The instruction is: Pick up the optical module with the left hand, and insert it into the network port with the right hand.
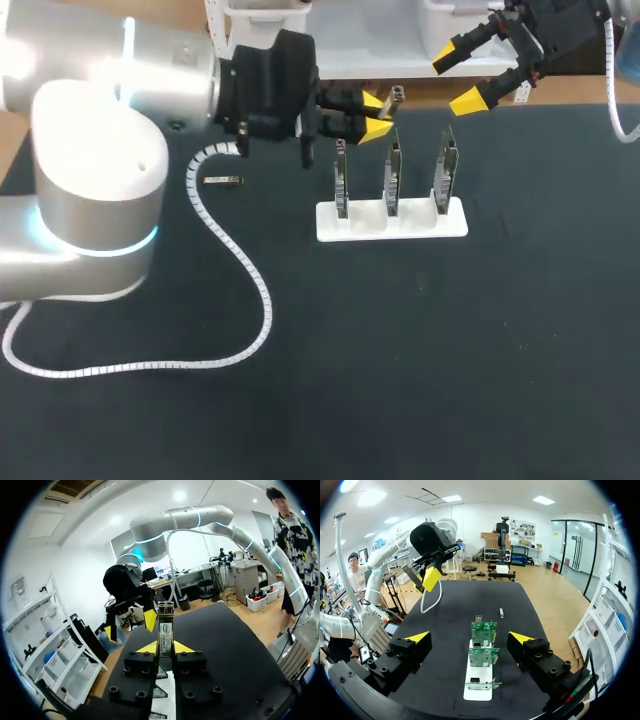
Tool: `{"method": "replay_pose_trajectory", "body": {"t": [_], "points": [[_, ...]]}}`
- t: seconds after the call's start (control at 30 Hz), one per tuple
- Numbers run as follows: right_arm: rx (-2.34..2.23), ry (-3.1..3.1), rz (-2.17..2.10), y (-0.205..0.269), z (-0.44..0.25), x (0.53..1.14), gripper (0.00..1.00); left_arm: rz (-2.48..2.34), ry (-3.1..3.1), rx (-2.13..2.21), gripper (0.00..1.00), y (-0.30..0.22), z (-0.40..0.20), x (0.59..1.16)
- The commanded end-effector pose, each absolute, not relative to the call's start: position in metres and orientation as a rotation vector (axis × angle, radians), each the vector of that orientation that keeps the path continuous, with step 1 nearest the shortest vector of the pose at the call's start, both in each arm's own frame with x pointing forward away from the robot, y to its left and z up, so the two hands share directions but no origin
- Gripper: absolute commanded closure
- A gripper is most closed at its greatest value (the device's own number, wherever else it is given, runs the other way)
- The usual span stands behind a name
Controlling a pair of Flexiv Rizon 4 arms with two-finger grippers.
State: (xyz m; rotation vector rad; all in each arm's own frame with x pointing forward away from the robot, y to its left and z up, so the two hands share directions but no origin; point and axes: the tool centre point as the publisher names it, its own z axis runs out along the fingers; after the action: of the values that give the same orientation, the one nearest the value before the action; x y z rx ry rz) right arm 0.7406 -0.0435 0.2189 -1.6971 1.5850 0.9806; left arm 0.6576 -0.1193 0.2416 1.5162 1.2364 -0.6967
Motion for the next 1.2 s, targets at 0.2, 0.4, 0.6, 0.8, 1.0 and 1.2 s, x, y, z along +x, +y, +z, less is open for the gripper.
{"method": "replay_pose_trajectory", "body": {"t": [0.2,0.4,0.6,0.8,1.0,1.2], "points": [[-1.697,1.586,0.980,-0.043,0.219,0.741,0.00,-0.721,1.141,1.566,1.00,-0.132,0.239,0.672],[-1.697,1.586,0.980,-0.043,0.219,0.741,0.00,-0.721,1.141,1.566,1.00,-0.132,0.239,0.672],[-1.697,1.586,0.980,-0.043,0.219,0.741,0.00,-0.721,1.141,1.566,1.00,-0.132,0.239,0.672],[-1.697,1.586,0.980,-0.043,0.219,0.741,0.00,-0.808,1.124,1.478,1.00,-0.148,0.233,0.659],[-1.697,1.586,0.980,-0.043,0.219,0.741,0.00,-0.841,1.159,1.393,1.00,-0.149,0.242,0.641],[-1.697,1.586,0.980,-0.043,0.219,0.741,0.00,-0.875,1.240,1.384,1.00,-0.145,0.245,0.632]]}}
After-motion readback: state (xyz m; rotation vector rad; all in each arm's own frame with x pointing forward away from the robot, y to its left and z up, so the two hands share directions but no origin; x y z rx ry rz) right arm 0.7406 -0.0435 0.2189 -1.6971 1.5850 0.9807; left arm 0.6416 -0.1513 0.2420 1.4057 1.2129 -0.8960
